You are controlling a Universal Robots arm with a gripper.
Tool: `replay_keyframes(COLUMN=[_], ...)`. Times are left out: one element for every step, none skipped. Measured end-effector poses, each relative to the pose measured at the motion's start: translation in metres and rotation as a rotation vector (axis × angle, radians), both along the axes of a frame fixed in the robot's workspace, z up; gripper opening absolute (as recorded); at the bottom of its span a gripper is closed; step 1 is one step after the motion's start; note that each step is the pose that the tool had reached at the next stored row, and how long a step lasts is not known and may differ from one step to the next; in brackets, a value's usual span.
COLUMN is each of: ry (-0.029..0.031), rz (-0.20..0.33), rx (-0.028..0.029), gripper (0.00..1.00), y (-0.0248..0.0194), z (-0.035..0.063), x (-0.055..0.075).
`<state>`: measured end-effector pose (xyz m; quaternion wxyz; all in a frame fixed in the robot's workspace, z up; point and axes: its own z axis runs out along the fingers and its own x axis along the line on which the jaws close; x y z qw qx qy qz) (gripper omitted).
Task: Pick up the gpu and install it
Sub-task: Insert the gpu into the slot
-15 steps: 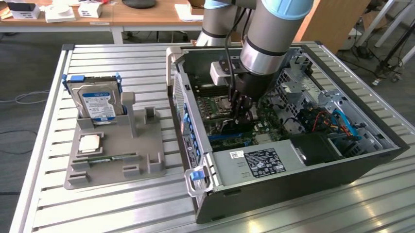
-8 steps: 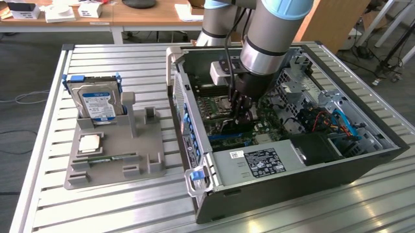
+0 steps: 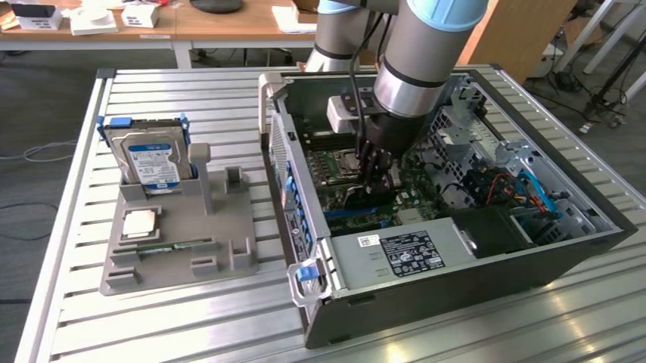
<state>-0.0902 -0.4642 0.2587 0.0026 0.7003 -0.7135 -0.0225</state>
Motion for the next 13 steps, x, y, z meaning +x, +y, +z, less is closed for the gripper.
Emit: replay_keyframes(ry=[0.0000, 0.0000, 0.0000, -0.0001, 0.0000, 0.0000, 0.0001, 0.0000, 0.0000, 0.0000, 0.0000, 0.0001, 0.0000], rz=[0.000, 0.000, 0.000, 0.000, 0.000, 0.000, 0.000, 0.000, 0.000, 0.000, 0.000, 0.000, 0.000], rx=[0.0000, 0.0000, 0.0000, 0.0002, 0.0001, 0.0001, 0.0000, 0.0000, 0.0000, 0.0000, 0.0000, -0.0001, 0.0001], gripper=[0.27, 0.27, 0.27, 0.27, 0.27, 0.27, 0.27, 0.27, 0.27, 0.27, 0.27, 0.27, 0.27], y=[0.0000, 0.0000, 0.0000, 0.0000, 0.0000, 0.0000, 0.0000, 0.0000, 0.0000, 0.0000, 0.0000, 0.0000, 0.0000], z=[0.0000, 0.0000, 0.0000, -0.0003, -0.0005, -0.0005, -0.0005, -0.0005, -0.0005, -0.0005, -0.0005, -0.0006, -0.0009], x=[0.0000, 0.0000, 0.0000, 0.0000, 0.0000, 0.0000, 0.0000, 0.0000, 0.0000, 0.0000, 0.0000, 0.0000, 0.0000])
